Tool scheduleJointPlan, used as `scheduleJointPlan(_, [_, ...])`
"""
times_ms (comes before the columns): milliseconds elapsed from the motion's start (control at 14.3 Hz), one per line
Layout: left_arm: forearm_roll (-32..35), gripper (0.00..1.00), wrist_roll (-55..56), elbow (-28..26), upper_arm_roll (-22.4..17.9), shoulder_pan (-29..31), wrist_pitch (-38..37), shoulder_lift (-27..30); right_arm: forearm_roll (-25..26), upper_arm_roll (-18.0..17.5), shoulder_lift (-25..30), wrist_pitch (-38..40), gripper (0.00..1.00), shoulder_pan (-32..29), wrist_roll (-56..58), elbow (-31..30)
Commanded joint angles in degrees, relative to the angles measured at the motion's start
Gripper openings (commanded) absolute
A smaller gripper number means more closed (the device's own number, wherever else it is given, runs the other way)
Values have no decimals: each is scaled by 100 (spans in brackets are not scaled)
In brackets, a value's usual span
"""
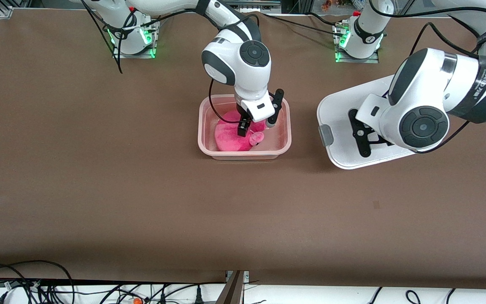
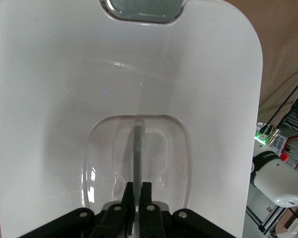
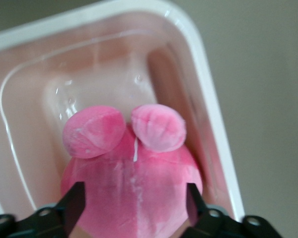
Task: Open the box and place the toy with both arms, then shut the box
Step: 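Withdraw the right gripper while the left gripper brings the lid over the box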
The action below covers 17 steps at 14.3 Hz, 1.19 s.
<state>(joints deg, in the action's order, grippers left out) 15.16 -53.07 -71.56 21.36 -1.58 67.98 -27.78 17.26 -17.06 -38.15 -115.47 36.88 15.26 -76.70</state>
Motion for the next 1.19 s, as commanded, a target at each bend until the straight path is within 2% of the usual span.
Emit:
scheduleJointPlan(0, [110,0,-142,-1033,79,245,574,720,59,-8,36,-230,100,-49,-286,93])
scheduleJointPlan(140, [-21,0,-317,-1079,87,264,750,730,50,0,158,-151,100,-242,-287,138])
scheduleJointPlan(280, [-49,0,-982,-1158,87,273,1154,713,-11,27,561,250,100,-627,-287,146])
scheduleJointPlan(490, [-574,0,-1346,-1150,87,396,1401,582,-659,53,878,578,100,-1777,-226,436])
scheduleJointPlan(700, [-664,0,-1268,-1097,201,-208,1726,529,-1206,62,1300,858,100,-2763,257,436])
scheduleJointPlan(770, [-734,0,-1146,-1053,210,-472,1971,354,-1390,79,1441,1060,100,-3044,258,428])
scheduleJointPlan(909, [-840,0,-524,-774,193,-1226,2245,-119,-1715,333,1748,1490,100,-3458,259,419])
scheduleJointPlan(1119, [-840,0,215,-1,184,-1843,2386,-859,-2190,1088,2319,2237,100,-3477,197,279])
